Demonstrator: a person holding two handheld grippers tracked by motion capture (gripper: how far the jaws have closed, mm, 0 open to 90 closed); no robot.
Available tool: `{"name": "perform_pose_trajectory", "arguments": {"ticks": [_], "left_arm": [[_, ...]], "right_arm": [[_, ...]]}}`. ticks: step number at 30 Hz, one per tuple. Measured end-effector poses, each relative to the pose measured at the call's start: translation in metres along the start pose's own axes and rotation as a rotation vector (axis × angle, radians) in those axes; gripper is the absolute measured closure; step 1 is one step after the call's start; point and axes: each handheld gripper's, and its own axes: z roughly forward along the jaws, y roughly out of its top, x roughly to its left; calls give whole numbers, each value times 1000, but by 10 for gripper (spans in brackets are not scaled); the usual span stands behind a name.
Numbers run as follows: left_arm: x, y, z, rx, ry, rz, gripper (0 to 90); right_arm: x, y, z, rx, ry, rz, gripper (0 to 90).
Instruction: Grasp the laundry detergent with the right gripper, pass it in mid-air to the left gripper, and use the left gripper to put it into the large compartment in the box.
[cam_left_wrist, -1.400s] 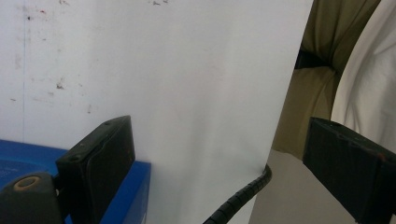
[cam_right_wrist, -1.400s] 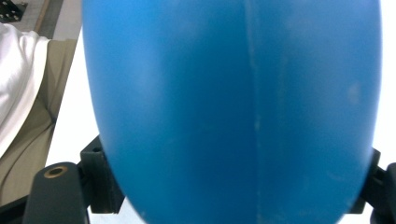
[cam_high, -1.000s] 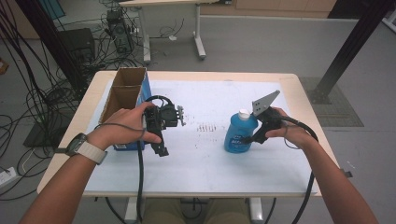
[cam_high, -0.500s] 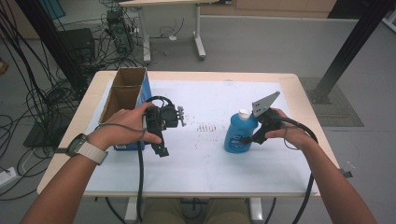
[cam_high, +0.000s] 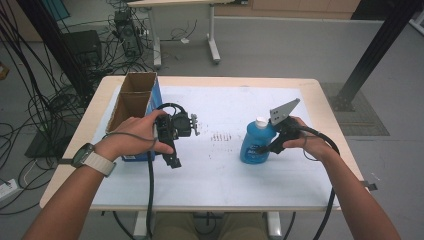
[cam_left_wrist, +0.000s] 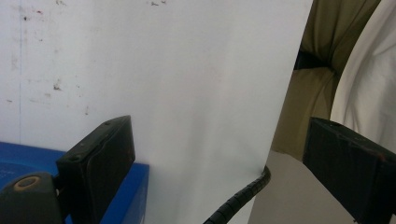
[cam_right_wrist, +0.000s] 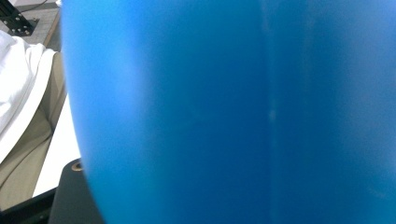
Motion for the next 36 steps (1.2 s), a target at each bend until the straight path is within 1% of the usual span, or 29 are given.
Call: {"name": "perform_pose_trajectory", "arguments": {"ticks": [17, 30, 36], "left_arm": [[0, 0, 1, -2, -2, -3, 97], [1, -1, 2, -8, -1, -6, 97], [1, 0, 2, -3, -5, -7, 97]], "right_arm": [[-1, -3, 4, -14, 9, 0, 331], [-2, -5, 4, -29, 15, -8, 387], [-2, -5, 5, -33, 20, -11, 403]]}}
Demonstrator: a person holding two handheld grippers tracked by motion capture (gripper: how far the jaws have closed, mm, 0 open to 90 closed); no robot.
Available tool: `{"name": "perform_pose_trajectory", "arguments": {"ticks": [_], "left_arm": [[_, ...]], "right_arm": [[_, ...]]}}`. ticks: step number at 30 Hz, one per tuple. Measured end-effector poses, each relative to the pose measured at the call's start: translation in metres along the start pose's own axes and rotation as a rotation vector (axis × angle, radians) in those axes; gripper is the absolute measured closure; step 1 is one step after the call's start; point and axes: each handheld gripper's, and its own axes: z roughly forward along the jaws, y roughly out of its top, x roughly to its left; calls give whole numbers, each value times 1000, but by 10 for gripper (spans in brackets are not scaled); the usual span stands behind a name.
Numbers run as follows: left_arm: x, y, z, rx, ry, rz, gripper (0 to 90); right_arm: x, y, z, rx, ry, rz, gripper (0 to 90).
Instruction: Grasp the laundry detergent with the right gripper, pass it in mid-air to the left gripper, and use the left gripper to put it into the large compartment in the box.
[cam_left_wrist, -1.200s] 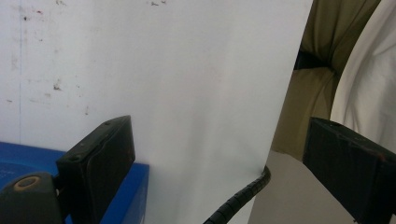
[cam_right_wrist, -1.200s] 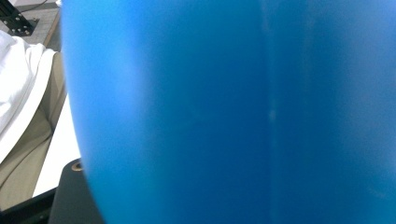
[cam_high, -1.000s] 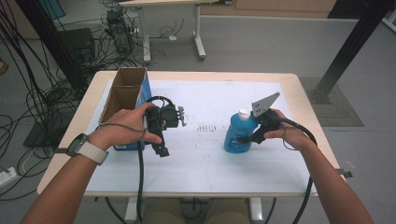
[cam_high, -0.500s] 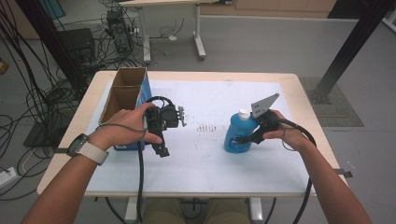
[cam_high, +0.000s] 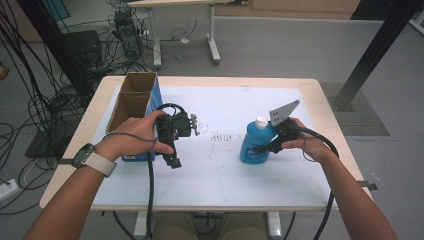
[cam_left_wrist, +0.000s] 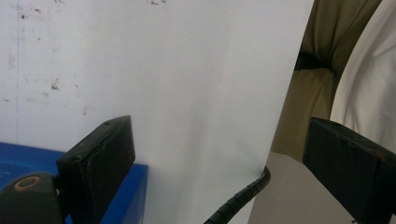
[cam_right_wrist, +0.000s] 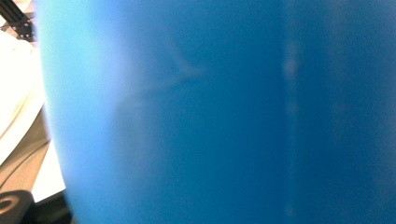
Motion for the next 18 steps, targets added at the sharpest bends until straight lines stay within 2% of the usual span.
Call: {"name": "perform_pose_trajectory", "arguments": {"ticks": [14, 18], "left_arm": [[0, 1, 1, 0, 0, 0, 97], [0, 1, 1, -1, -1, 0, 97]], "right_arm": [[0, -3, 0, -27, 2, -18, 422], [0, -3, 0, -31, 1, -10, 423]]}}
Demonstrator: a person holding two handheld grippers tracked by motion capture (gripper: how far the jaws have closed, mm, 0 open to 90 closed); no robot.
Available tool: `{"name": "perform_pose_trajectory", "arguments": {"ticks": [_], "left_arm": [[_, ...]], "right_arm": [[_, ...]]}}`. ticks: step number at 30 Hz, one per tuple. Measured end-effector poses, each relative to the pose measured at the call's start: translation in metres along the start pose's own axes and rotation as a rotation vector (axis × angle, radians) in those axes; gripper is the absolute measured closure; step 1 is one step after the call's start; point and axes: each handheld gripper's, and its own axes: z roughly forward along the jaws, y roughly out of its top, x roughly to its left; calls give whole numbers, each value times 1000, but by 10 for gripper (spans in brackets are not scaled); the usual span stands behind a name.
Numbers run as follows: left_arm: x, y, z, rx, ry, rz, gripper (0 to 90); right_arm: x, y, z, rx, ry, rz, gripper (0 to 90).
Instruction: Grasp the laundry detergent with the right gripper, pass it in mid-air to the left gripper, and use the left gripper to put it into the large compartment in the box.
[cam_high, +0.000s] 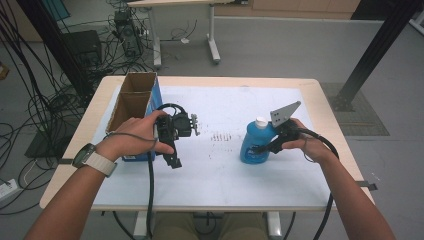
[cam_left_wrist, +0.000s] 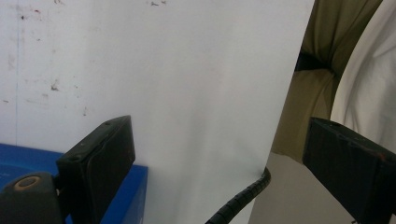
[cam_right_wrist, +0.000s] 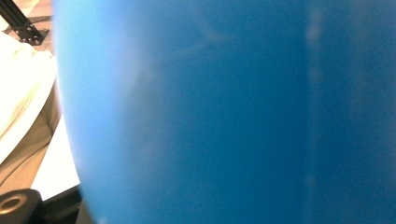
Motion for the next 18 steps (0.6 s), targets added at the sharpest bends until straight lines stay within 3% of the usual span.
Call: {"name": "perform_pose_trajectory", "arguments": {"ticks": [18], "left_arm": [[0, 0, -1, -5, 1, -1, 99]], "right_arm": [[0, 0, 0, 3, -7, -3, 435]]}}
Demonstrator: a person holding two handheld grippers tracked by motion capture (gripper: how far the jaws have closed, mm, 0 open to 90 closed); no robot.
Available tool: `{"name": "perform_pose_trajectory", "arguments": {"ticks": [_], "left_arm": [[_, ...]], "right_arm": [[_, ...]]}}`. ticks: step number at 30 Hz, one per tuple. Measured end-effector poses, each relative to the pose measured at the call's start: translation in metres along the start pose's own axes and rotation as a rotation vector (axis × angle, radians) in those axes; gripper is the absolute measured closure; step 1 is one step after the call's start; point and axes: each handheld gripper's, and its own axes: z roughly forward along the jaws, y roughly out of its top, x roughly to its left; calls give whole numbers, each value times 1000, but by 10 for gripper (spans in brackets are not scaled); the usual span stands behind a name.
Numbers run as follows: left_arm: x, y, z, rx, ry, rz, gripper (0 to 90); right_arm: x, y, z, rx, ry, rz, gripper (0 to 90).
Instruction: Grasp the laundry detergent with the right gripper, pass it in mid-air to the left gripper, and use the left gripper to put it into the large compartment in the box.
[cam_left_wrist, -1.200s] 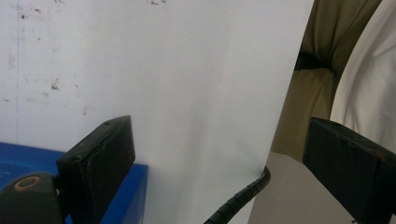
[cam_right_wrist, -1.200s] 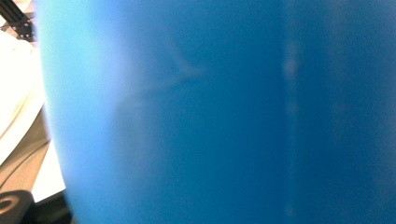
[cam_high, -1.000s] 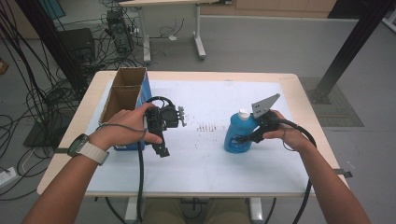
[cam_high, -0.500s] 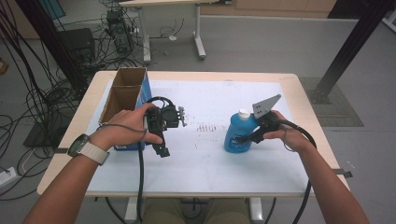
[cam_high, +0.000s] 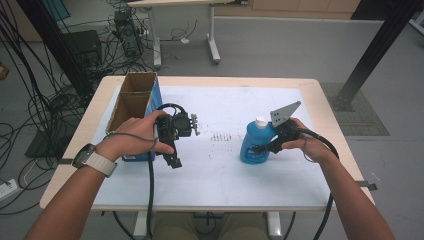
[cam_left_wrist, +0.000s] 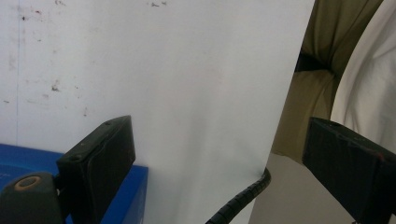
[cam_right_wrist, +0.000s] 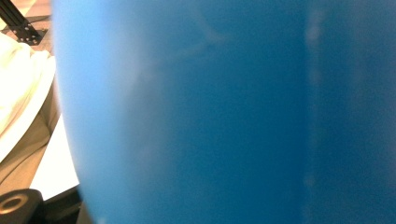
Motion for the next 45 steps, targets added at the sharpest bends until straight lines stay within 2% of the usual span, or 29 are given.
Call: {"name": "perform_pose_trajectory", "arguments": {"ticks": [45], "left_arm": [[1, 2, -3, -7, 4, -1, 98]], "right_arm": [[1, 1, 0, 2, -8, 3, 433]]}}
